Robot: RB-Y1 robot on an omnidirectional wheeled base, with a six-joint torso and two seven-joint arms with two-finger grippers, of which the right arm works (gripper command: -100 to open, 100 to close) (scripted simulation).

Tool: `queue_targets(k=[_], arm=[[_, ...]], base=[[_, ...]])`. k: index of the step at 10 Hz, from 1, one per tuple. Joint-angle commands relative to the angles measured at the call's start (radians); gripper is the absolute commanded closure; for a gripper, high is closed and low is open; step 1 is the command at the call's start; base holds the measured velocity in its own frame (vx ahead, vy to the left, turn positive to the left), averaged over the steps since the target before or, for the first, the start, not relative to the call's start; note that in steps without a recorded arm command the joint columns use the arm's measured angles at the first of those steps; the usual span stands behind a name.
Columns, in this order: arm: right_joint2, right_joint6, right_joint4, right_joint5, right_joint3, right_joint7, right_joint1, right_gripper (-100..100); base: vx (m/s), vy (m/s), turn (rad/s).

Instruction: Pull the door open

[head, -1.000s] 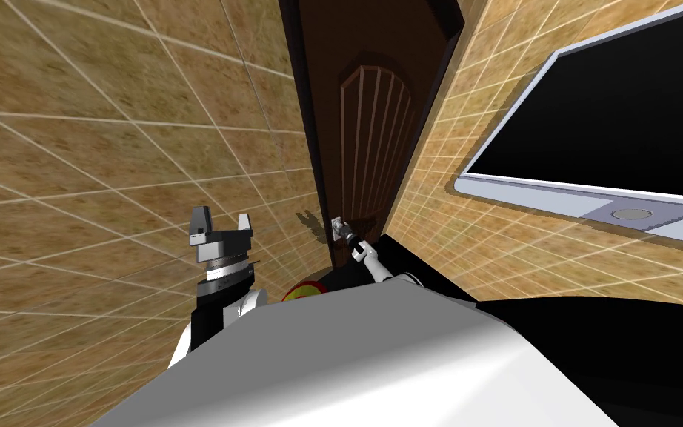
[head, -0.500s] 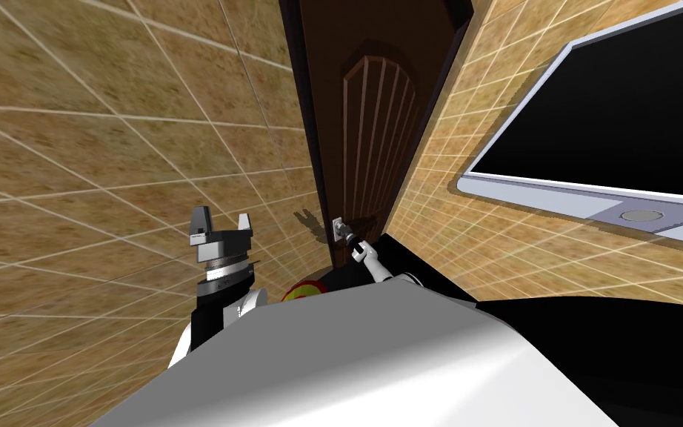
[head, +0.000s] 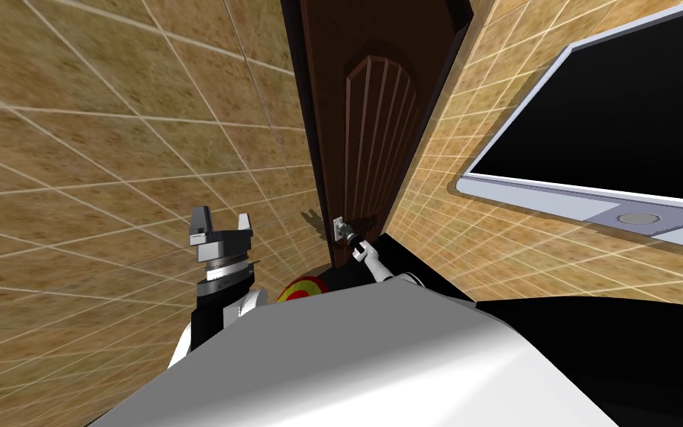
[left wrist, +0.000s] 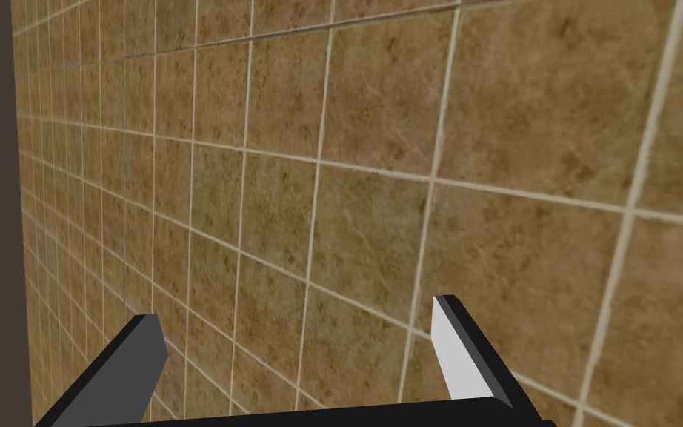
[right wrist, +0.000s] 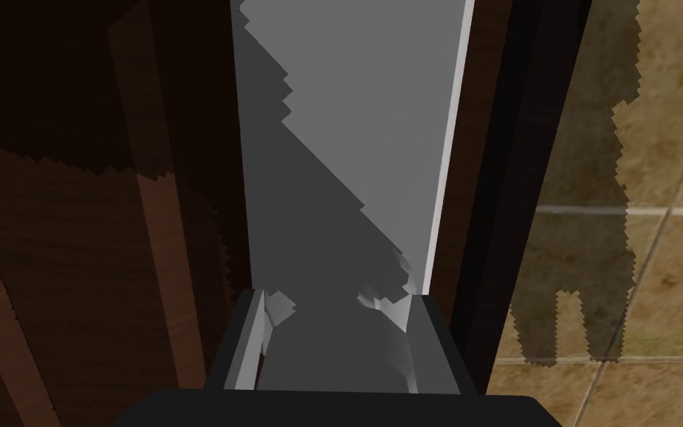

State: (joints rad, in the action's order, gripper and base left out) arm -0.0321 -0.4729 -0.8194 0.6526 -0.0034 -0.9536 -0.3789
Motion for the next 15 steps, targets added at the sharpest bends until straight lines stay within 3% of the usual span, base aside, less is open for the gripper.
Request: queue_targets(k=[1, 6, 15], arm=[[0.008, 0.004, -0.004, -0.016, 0.000, 0.026, 0.007, 100], [0.039, 0.004, -0.008, -0.096, -0.003, 0.126, 0.014, 100], [0.086, 0.004, -0.015, -0.243, -0.007, 0.311, 0.028, 100]], base=[[-0.144, -0.115, 0.078], [-0.155, -0.123, 0.105], [-0.094, -0.069, 0.107]])
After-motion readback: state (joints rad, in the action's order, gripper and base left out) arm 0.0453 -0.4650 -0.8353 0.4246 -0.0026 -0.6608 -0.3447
